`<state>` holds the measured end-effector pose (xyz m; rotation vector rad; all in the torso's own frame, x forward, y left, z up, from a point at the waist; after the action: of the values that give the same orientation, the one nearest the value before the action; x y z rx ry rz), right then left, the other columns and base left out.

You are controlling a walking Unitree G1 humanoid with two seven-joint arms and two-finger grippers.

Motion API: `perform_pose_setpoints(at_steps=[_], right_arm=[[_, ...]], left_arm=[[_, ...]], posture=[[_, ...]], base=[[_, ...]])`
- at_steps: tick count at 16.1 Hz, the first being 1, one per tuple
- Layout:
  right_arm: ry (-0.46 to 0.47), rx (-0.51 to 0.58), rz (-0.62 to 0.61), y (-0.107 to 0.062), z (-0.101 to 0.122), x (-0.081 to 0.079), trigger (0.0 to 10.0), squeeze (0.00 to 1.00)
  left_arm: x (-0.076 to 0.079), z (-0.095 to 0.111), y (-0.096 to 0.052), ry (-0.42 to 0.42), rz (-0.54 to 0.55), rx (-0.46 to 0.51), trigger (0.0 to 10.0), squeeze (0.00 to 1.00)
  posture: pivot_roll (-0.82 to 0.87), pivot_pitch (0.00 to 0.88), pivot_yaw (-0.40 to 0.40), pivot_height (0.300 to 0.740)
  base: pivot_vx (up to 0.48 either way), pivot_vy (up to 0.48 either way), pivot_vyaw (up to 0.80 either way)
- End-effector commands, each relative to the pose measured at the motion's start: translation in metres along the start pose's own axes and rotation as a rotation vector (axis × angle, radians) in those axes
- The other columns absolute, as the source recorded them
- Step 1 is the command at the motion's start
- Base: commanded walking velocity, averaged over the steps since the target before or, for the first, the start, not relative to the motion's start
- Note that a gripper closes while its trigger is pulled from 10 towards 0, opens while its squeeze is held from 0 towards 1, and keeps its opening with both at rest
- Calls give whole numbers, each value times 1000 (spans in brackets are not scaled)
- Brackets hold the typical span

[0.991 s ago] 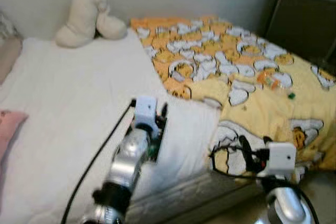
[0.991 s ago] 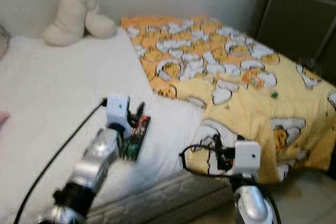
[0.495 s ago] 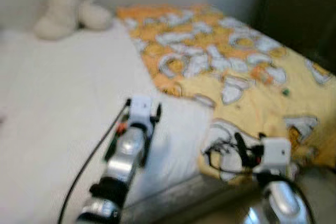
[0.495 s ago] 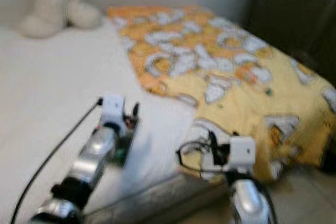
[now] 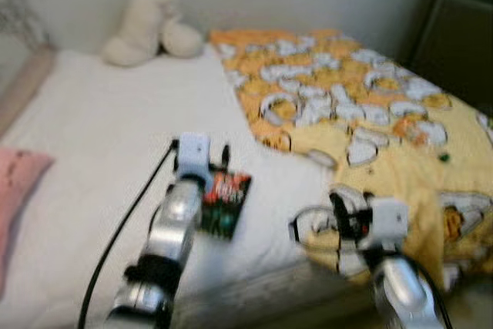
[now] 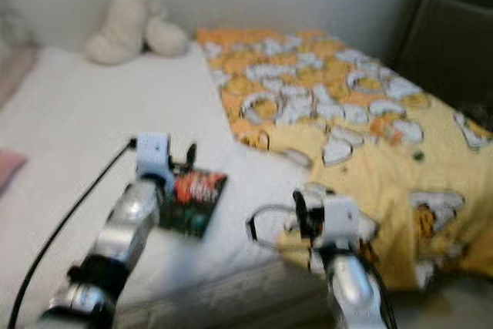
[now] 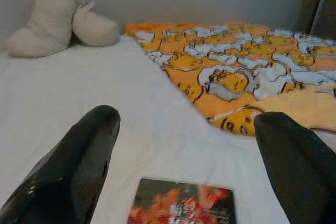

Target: Clean up the room

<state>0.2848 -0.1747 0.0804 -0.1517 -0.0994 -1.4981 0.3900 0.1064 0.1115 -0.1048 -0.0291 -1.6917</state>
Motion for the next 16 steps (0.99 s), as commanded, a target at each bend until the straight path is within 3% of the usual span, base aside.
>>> perform_pose_setpoints(at_steps=[1,5,7,9,10,12,14,16], right_arm=[[-11,2,3,2,0,-1,10000,0],[-4,-8,0,0,-4,1,10000,0],[-19,-70,-19,-2,-15,4,10000,0],[-21,-65,-18,-5,-14,5,10000,0],[-19,-73,-15,-14,-14,8,10000,0],[-30,-88,18,-32,-10,8,10000,0],[-4,-82,154,-58,-4,-8,10000,0],[-3,-112,238,-78,-2,-18,10000,0]], left_arm=[[-3,2,2,2,3,-3,10000,0],[-13,2,4,-27,61,-9,10000,0],[-24,9,10,-4,85,-6,10000,0],[-37,14,17,3,102,-16,10000,0],[-42,12,22,11,75,-57,10000,0],[-33,8,23,-24,-41,-49,10000,0],[-15,-7,17,-15,-143,-60,10000,0],[2,-24,11,-18,-203,-103,10000,0]], posture=[[49,0,26,740],[40,0,30,740],[30,0,29,740],[23,0,20,740],[4,2,-13,740],[-36,85,-64,740],[-111,202,-122,740],[-141,221,-167,740]], base=[[480,0,525],[480,0,377],[0,0,0],[0,0,0],[0,0,0],[0,0,0],[0,0,0],[0,0,0]])
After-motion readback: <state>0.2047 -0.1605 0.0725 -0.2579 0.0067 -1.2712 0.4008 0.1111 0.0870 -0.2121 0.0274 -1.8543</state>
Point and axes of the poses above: a point about 5 cm out from each wrist's last joint towards the gripper, its own y axis pointing out of the wrist towards the gripper, its own z axis along the axis of the wrist's last joint, x = y × z, the point moved 4 cm from there along y, pointing out of the wrist towards the gripper, and after that the axes turned 7 degrees about -y, right-handed, at the moved point
